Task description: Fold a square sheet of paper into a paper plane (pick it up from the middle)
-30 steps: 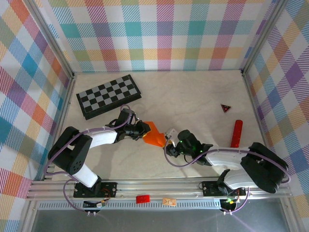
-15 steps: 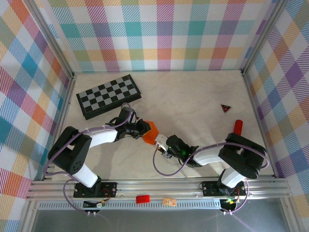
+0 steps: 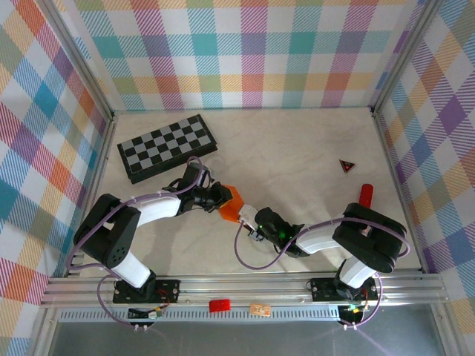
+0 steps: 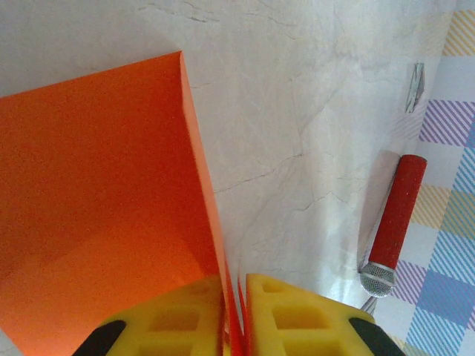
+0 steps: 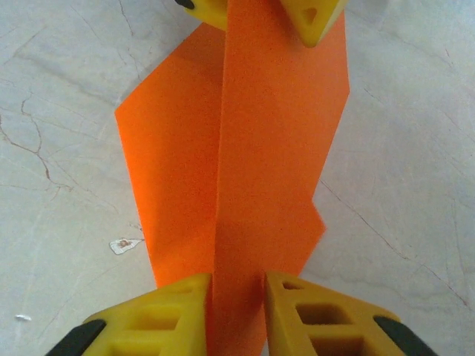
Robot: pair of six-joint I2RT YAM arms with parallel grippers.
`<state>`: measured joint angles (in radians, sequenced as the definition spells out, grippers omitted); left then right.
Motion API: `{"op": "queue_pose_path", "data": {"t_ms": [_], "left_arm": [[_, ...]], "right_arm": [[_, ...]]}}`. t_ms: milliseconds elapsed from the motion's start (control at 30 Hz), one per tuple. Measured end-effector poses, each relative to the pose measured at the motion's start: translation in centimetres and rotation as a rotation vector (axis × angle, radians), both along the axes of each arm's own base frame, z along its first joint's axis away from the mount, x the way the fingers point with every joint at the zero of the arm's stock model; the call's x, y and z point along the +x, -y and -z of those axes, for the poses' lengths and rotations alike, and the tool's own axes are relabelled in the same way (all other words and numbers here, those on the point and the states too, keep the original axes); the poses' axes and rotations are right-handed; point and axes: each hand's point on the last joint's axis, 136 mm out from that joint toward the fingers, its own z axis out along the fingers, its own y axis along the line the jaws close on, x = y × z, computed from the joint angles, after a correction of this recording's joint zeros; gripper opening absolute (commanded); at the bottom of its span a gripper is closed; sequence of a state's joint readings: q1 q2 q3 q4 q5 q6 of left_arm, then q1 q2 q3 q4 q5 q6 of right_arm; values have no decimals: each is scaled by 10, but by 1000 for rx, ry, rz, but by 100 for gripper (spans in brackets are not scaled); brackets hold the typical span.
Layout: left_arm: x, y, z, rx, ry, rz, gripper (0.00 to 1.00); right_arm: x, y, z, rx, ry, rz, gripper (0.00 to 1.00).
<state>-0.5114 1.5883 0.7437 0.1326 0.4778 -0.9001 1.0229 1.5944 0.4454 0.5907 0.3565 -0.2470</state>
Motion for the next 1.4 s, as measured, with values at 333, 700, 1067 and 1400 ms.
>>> {"op": "queue_pose_path", "data": {"t_ms": [333, 700, 1067, 1400], "left_arm": [[0, 0, 0, 1, 3, 2, 15], [0, 0, 0, 3, 1, 2, 13], [1, 1, 0, 5, 1, 4, 13], [1, -1, 3, 18, -7, -2, 14]], "right_arm": [[2, -3, -4, 35, 0, 16, 17], [3, -4, -2, 52, -13, 30, 16], [2, -3, 1, 52, -21, 35, 11], [2, -4, 1, 73, -41, 53, 5]]}}
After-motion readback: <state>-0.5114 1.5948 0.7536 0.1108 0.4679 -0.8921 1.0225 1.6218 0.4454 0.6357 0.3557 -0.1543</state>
